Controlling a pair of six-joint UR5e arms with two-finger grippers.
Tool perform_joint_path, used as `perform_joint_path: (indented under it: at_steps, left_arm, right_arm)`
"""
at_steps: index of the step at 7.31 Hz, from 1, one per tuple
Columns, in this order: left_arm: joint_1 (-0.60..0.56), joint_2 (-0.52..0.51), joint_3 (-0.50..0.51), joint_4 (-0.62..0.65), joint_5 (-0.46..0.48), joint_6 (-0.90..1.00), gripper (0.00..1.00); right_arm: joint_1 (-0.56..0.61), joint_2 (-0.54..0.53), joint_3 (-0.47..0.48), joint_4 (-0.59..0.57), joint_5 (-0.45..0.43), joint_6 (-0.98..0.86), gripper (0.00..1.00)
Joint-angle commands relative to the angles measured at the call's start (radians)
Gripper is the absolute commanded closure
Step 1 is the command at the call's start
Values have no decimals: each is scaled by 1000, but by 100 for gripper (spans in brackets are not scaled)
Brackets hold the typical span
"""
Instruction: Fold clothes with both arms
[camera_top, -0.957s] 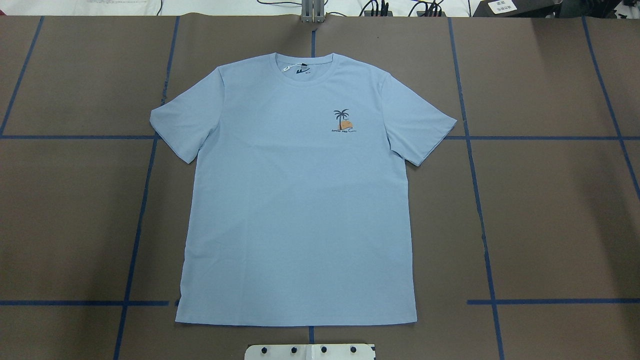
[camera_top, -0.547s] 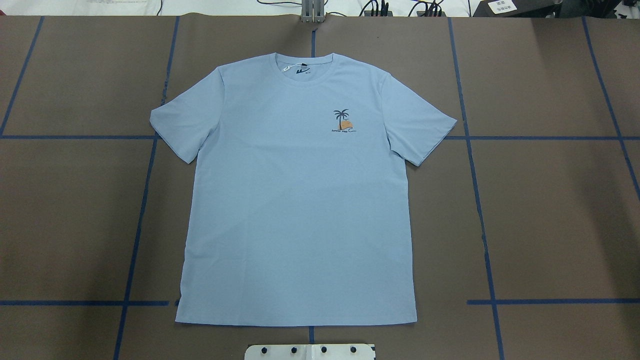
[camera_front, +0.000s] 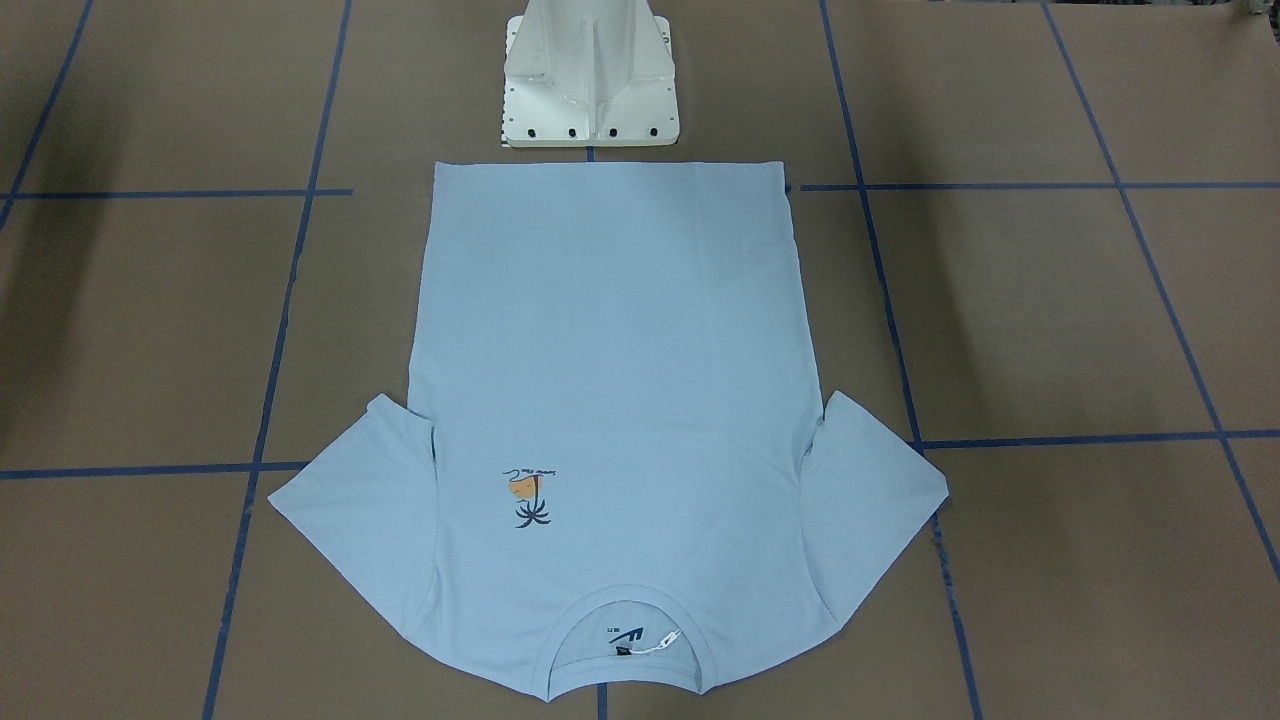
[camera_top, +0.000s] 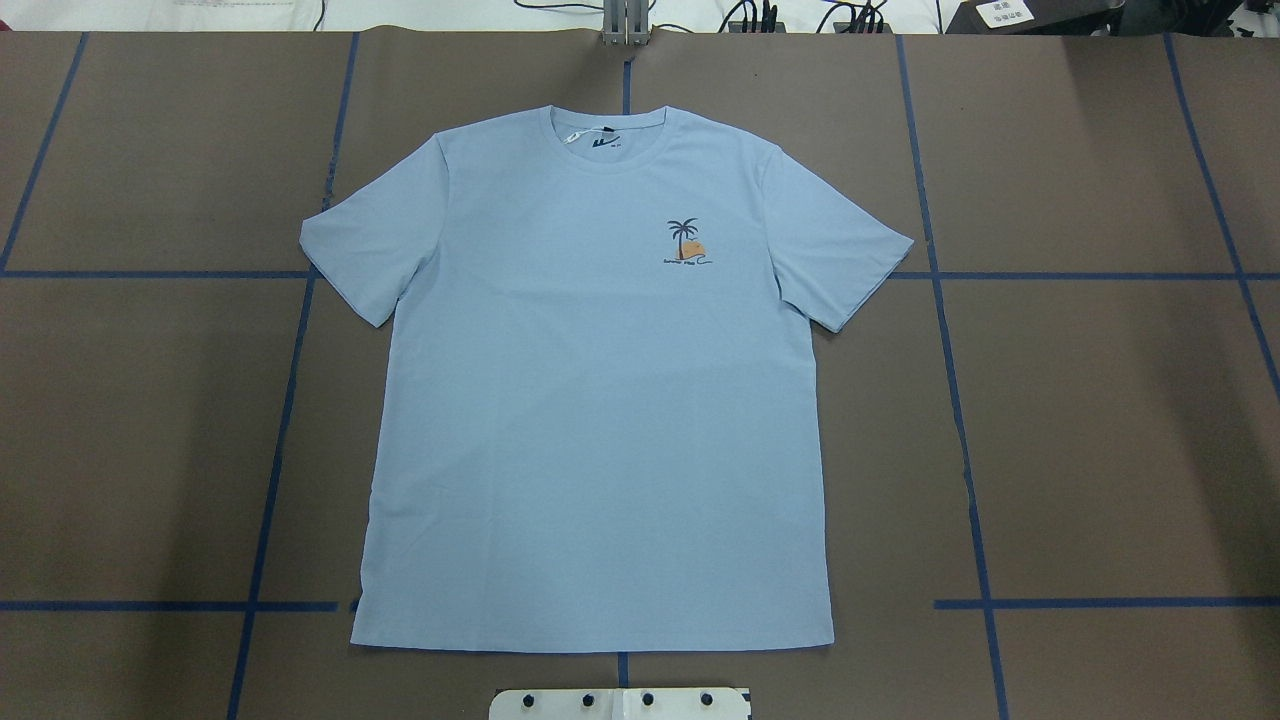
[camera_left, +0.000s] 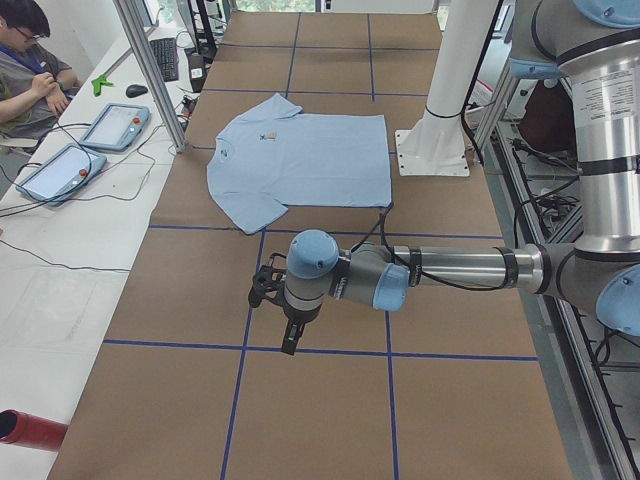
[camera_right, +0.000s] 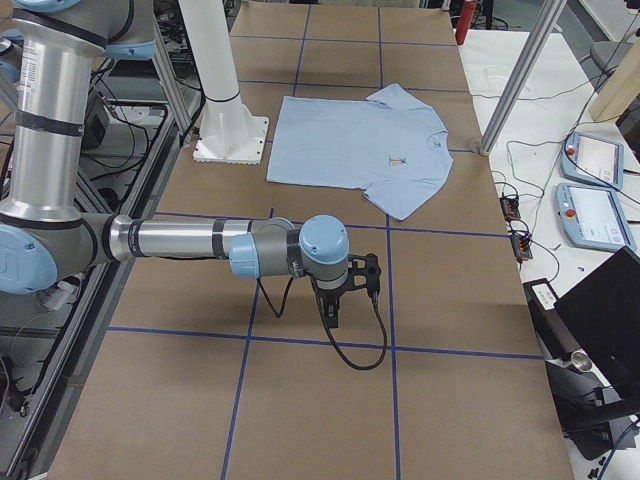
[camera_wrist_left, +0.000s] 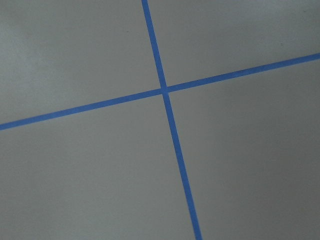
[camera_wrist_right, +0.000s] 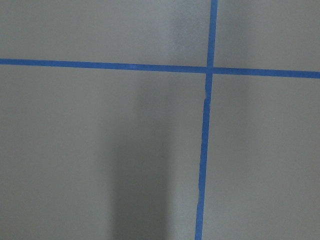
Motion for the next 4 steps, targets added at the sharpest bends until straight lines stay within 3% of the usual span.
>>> perform_joint_path:
  at_steps: [1,4]
  left_arm:
    - [-1,-23,24,-103,4,-7,0]
    - [1,-120,31,-414,3,-2,0]
  right_arm:
    - [-1,66,-2,29,-2,9,0]
    - [0,192,-3,61,-5,131,0]
